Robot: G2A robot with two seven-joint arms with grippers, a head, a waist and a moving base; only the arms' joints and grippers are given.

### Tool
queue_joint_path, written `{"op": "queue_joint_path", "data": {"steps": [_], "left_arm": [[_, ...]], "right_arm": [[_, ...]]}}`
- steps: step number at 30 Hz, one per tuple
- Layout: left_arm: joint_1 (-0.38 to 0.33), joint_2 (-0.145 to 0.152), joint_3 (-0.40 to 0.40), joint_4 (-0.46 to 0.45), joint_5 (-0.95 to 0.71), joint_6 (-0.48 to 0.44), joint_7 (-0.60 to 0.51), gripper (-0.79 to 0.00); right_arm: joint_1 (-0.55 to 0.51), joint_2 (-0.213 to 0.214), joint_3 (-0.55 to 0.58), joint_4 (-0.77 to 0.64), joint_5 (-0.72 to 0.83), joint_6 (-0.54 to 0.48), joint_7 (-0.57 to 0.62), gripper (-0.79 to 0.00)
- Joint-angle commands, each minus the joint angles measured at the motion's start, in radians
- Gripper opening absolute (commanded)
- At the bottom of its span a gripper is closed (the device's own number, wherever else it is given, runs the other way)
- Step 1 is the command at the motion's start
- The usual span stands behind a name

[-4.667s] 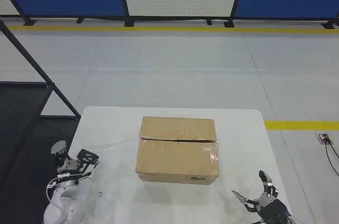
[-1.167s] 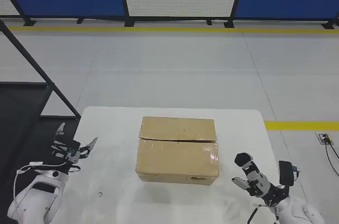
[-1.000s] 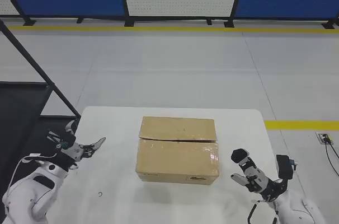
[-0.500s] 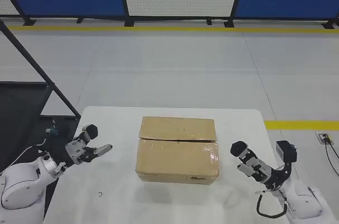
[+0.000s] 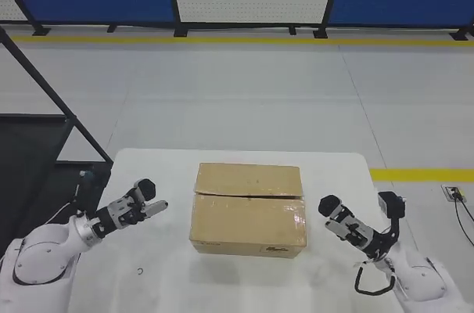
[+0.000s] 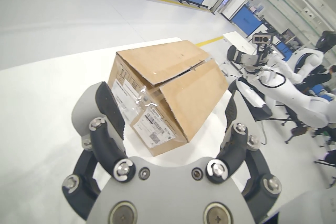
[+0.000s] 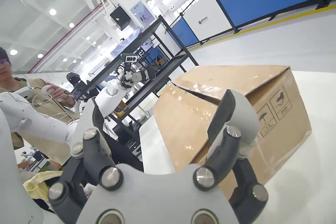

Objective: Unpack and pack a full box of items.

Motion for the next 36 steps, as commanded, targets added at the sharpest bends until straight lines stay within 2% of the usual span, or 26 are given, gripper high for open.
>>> {"op": "queue_joint_path", "data": {"steps": [1, 9, 21, 36], "left_arm": [[-0.021, 0.006, 0.017, 0.021, -0.108, 0.039, -0.086, 0.000], [-0.081, 0.024, 0.051, 0.109, -0.461, 0.181, -0.346, 0.000], [-0.081, 0.024, 0.051, 0.109, -0.461, 0.181, -0.346, 0.000], [-0.081, 0.024, 0.051, 0.109, -0.461, 0.181, -0.346, 0.000]], "right_arm": [[0.018, 0.002, -0.018, 0.016, 0.013, 0.027, 0.048, 0.000], [0.094, -0.002, -0.073, 0.100, 0.105, 0.086, 0.121, 0.000], [0.162, -0.007, -0.127, 0.172, 0.213, 0.112, 0.216, 0.000], [0.137, 0.007, -0.126, 0.137, 0.423, -0.007, 0.374, 0.000]]}}
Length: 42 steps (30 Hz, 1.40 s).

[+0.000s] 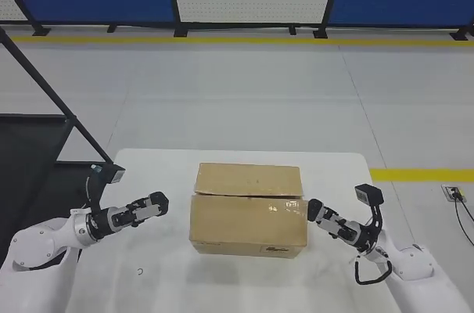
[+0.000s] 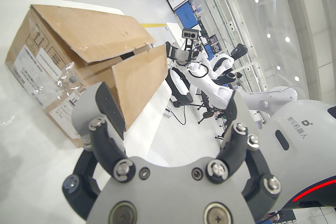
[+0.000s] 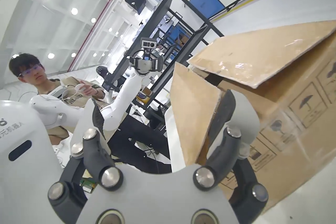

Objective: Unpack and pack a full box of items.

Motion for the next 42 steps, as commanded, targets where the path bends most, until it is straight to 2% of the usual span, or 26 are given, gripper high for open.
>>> {"op": "queue_joint_path", "data": {"steps": [1, 9, 14, 17, 29, 42], "left_arm": [[0.000, 0.000, 0.000, 0.000, 0.000, 0.000, 0.000, 0.000], [0.000, 0.000, 0.000, 0.000, 0.000, 0.000, 0.000, 0.000], [0.000, 0.000, 0.000, 0.000, 0.000, 0.000, 0.000, 0.000], [0.000, 0.000, 0.000, 0.000, 0.000, 0.000, 0.000, 0.000], [0.000, 0.000, 0.000, 0.000, 0.000, 0.000, 0.000, 0.000], [0.000, 0.000, 0.000, 0.000, 0.000, 0.000, 0.000, 0.000]], "right_arm": [[-0.012, 0.006, -0.001, -0.031, 0.027, 0.006, 0.008, 0.000], [-0.084, 0.048, 0.000, -0.157, 0.052, -0.023, -0.021, 0.000], [-0.139, 0.093, -0.030, -0.246, -0.035, -0.102, -0.099, 0.000], [-0.163, 0.123, -0.047, -0.282, -0.059, -0.105, -0.103, 0.000], [-0.202, 0.208, -0.125, -0.292, -0.150, -0.105, -0.103, 0.000], [-0.145, 0.241, -0.245, -0.206, -0.175, -0.105, -0.103, 0.000]]}}
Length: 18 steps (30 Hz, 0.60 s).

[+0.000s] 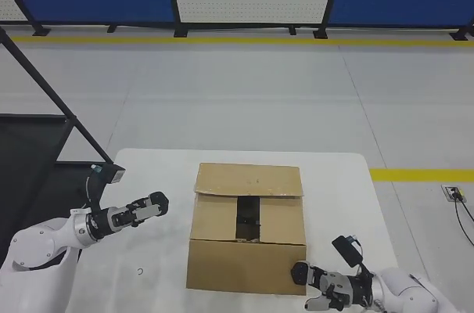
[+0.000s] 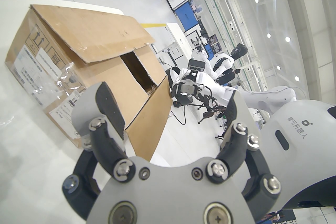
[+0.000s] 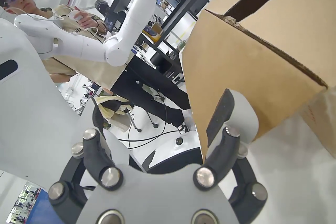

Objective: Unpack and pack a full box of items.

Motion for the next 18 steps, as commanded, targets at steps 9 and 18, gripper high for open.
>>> {"op": "queue_joint_path", "data": {"steps": [9, 18], "left_arm": [[0.000, 0.000, 0.000, 0.000, 0.000, 0.000, 0.000, 0.000], [0.000, 0.000, 0.000, 0.000, 0.000, 0.000, 0.000, 0.000]], "right_arm": [[0.090, 0.013, -0.130, 0.078, -0.019, 0.000, 0.000, 0.000], [0.135, 0.024, -0.196, 0.101, -0.005, 0.000, 0.000, 0.000]]}}
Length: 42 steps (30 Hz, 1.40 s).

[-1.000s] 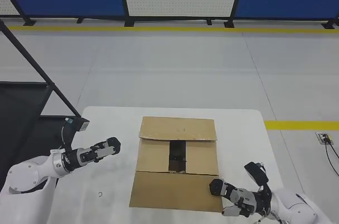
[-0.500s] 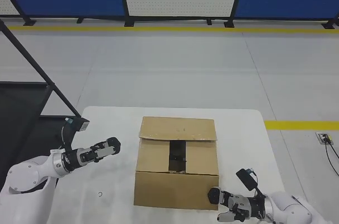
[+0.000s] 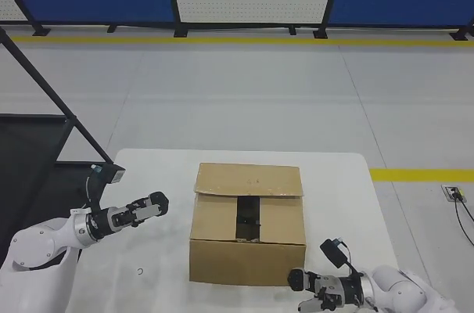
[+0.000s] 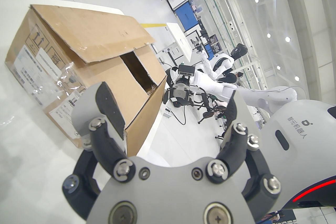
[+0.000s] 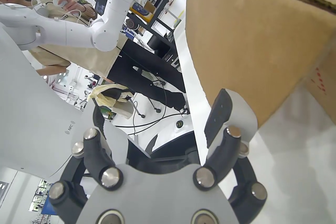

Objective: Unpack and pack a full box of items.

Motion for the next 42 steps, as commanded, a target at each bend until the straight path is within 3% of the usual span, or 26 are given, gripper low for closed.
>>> {"op": "queue_joint_path", "data": {"steps": [1, 11, 14, 20, 24, 27, 37, 42], "left_arm": [[0.000, 0.000, 0.000, 0.000, 0.000, 0.000, 0.000, 0.000], [0.000, 0.000, 0.000, 0.000, 0.000, 0.000, 0.000, 0.000], [0.000, 0.000, 0.000, 0.000, 0.000, 0.000, 0.000, 0.000], [0.000, 0.000, 0.000, 0.000, 0.000, 0.000, 0.000, 0.000], [0.000, 0.000, 0.000, 0.000, 0.000, 0.000, 0.000, 0.000], [0.000, 0.000, 0.000, 0.000, 0.000, 0.000, 0.000, 0.000], [0.000, 0.000, 0.000, 0.000, 0.000, 0.000, 0.000, 0.000], [0.014, 0.001, 0.006, -0.032, -0.031, 0.013, 0.040, 0.000]], "right_arm": [[0.006, 0.003, -0.007, -0.011, 0.000, 0.000, 0.000, 0.000], [-0.006, 0.039, 0.017, -0.194, 0.087, 0.000, 0.000, 0.000], [0.001, 0.046, 0.032, -0.234, 0.188, 0.000, 0.000, 0.000], [0.049, 0.032, 0.039, -0.173, 0.454, 0.000, 0.000, 0.000], [0.109, 0.014, 0.019, -0.060, 0.586, 0.000, 0.000, 0.000], [0.153, 0.001, 0.001, 0.026, 0.576, 0.002, 0.002, 0.000], [0.151, 0.001, 0.000, 0.022, 0.573, 0.007, 0.001, 0.000], [0.151, -0.013, 0.006, 0.003, 0.542, 0.169, -0.102, 0.000]]}}
